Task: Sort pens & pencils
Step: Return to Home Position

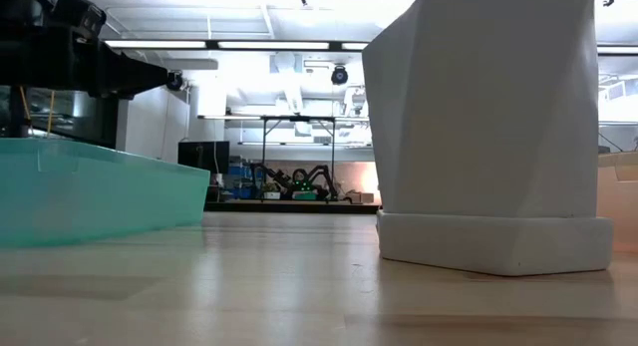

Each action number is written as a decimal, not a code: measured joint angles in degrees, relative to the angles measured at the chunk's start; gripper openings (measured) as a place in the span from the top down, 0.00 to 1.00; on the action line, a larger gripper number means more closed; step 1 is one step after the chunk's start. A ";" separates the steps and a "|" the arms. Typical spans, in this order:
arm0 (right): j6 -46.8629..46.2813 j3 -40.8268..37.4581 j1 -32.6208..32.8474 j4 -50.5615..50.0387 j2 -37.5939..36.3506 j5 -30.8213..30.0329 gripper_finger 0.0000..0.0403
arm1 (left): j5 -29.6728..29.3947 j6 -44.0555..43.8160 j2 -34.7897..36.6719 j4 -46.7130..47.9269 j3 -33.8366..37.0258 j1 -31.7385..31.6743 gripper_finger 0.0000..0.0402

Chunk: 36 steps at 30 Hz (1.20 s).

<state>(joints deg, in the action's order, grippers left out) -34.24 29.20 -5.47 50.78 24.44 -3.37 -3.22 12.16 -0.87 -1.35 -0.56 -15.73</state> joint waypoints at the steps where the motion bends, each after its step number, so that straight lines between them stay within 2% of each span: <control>1: 0.01 0.00 0.00 0.38 -0.25 1.83 0.72 | 0.00 0.02 0.01 0.01 0.00 0.00 0.56; 5: -0.13 -0.01 0.02 -0.01 -3.16 10.58 0.72 | 0.00 0.02 -0.01 0.01 0.00 0.00 0.56; 8: 2.07 0.01 0.02 -4.36 -7.06 13.77 0.72 | 0.00 0.00 -0.01 0.03 0.00 0.00 0.56; 13: 6.12 0.03 0.02 -19.40 -14.69 11.65 0.72 | 0.02 0.01 -0.01 0.03 0.00 -0.01 0.56; 21: 11.91 0.03 0.02 -42.09 -19.39 9.41 0.72 | 0.02 0.00 -0.01 0.03 0.00 -0.02 0.56; 25: 14.73 0.03 -0.01 -49.10 -23.74 9.88 0.72 | 0.04 0.02 -0.01 0.03 0.00 0.00 0.56; 33: 19.11 -1.42 0.02 -46.72 -24.21 13.12 0.72 | -0.07 0.02 -0.01 0.01 0.00 -0.02 0.56; 36: 19.06 -4.69 0.01 -39.44 -24.18 15.64 0.72 | -0.04 0.02 -0.03 0.03 0.00 -0.02 0.56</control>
<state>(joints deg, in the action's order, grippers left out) -15.18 24.52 -5.46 11.34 0.25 12.28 -3.27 12.18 -0.91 -1.32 -0.56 -15.75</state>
